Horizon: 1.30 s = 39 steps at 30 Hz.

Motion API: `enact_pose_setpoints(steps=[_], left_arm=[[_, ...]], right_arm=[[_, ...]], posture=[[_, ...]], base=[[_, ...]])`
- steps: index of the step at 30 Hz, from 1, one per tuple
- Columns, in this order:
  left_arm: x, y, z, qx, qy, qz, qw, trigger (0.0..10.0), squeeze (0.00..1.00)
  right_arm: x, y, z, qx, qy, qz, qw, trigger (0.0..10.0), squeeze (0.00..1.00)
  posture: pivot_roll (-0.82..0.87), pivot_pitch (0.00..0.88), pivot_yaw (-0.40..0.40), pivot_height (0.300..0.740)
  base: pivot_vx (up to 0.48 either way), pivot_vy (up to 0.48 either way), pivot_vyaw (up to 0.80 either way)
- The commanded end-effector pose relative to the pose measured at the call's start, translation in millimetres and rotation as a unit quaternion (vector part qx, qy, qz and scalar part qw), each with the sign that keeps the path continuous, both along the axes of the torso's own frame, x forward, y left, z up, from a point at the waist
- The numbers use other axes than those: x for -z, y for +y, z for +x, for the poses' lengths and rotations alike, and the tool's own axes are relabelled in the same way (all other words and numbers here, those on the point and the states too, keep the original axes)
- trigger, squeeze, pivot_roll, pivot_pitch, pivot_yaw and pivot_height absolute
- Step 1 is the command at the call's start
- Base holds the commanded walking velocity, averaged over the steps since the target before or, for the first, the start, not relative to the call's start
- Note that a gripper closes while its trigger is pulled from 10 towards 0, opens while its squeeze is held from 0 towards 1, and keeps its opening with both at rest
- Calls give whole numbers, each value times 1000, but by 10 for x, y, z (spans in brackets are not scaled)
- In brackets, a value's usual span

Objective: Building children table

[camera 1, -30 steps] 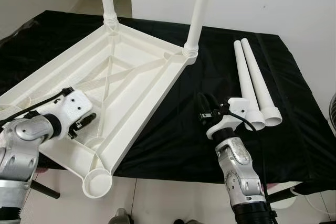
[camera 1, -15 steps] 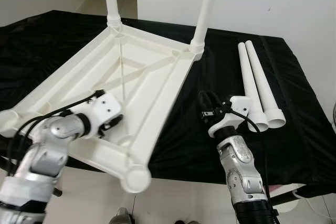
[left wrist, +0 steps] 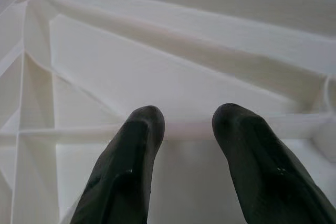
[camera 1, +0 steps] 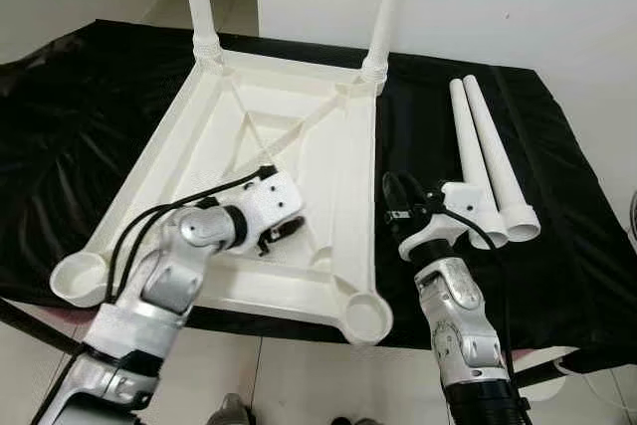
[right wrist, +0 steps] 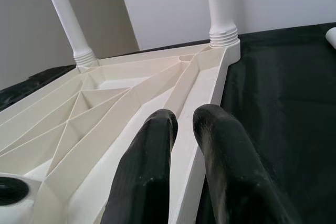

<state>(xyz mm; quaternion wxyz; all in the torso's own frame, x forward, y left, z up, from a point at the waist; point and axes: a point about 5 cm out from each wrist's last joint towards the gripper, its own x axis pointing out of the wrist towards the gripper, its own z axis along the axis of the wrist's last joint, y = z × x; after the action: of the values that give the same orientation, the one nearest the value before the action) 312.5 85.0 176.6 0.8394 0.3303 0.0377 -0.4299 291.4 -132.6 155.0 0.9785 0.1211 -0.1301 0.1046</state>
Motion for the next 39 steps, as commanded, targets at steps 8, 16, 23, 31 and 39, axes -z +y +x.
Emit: enact_pose_setpoints(steps=[8, 16, 23, 31, 39], left_arm=[[-24, -339, 79, -16, -32, -24, 999, 10000, 0], [-152, -185, 43, 12, -24, -54, 998, 10000, 0], [-179, -49, -122, 64, -3, -59, 996, 10000, 0], [-87, 85, -271, 98, 16, -20, 995, 10000, 0], [-106, 158, -447, 159, 43, -18, 986, 10000, 0]], right_arm=[[3, -5, -13, 4, 3, 6, 1000, 10000, 0], [19, -65, -40, 13, 5, 3, 1000, 10000, 0], [70, -138, -78, 21, 14, -2, 1000, 10000, 0], [215, -336, -235, 43, 43, -23, 998, 10000, 0], [292, -430, -353, 43, 59, -42, 996, 10000, 0]], posture=[[129, 111, -27, 740], [130, 112, -24, 740], [137, 113, -25, 740], [133, 115, -28, 740], [124, 116, -31, 740]], base=[[0, 0, 0], [0, 0, 0], [0, 0, 0], [0, 0, 0], [0, 0, 0]])
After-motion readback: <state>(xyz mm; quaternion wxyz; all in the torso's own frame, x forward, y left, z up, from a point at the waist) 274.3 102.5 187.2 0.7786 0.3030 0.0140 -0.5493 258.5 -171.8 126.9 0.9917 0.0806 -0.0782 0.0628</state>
